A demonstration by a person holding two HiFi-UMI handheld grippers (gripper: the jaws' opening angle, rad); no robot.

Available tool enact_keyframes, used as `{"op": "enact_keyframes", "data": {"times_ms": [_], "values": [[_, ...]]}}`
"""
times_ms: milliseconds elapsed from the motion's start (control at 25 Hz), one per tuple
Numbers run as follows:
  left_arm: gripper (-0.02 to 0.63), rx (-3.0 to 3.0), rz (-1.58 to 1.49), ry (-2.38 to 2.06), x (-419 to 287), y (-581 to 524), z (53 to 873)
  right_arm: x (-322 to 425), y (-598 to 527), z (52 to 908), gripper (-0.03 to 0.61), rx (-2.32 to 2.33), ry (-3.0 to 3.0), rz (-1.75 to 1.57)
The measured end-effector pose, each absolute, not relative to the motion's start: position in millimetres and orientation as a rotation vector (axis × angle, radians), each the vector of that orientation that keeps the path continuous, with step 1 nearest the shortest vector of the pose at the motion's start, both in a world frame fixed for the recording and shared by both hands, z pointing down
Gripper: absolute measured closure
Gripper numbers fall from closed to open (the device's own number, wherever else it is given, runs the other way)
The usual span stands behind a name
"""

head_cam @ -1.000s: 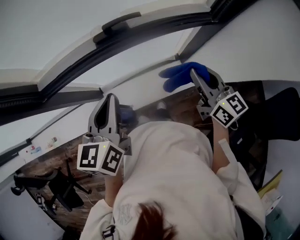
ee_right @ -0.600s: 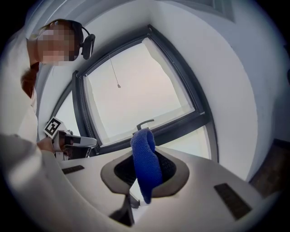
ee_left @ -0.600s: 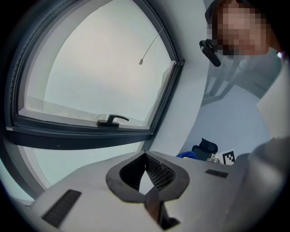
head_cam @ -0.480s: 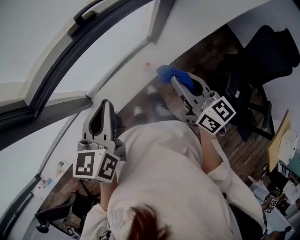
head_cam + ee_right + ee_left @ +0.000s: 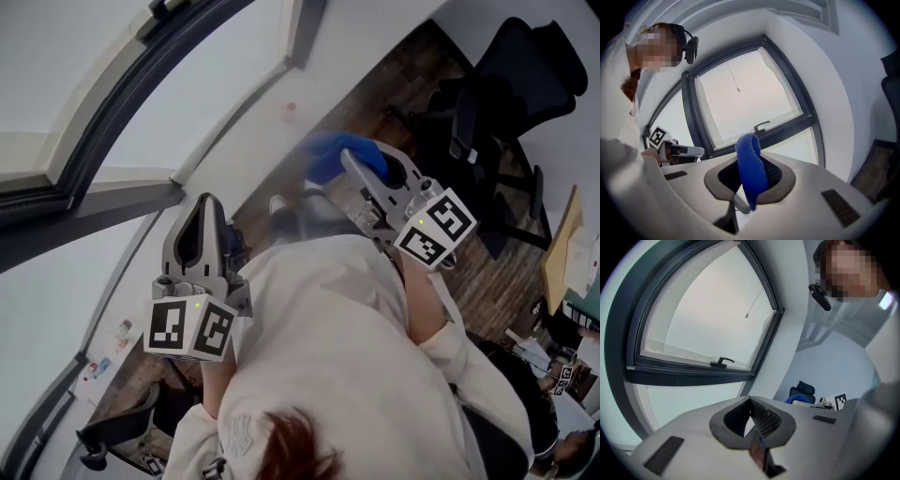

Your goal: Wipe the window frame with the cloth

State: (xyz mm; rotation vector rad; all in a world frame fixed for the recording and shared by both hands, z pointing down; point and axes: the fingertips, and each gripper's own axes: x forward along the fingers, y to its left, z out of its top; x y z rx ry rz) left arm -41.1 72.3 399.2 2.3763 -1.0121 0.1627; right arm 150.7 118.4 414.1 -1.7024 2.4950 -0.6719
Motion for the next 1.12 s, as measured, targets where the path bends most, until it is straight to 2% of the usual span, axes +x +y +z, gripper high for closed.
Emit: {"op": "enact_keyframes", "data": {"times_ms": [240,560,1120], "values": [[0.609,2.358,0.186,-1.04,-58,83,408,134,135,419,0.534,-1.704,2.516,-0.679],[0.609,2.421,0.179,-0.967,-17,115,394,114,172,416,0.534,-1.592,2.604,-0.674],[0.608,2.422,0.157,-1.022,52,235,385,176,283,407,0.534,-1.591,2.729,-0.573]]}}
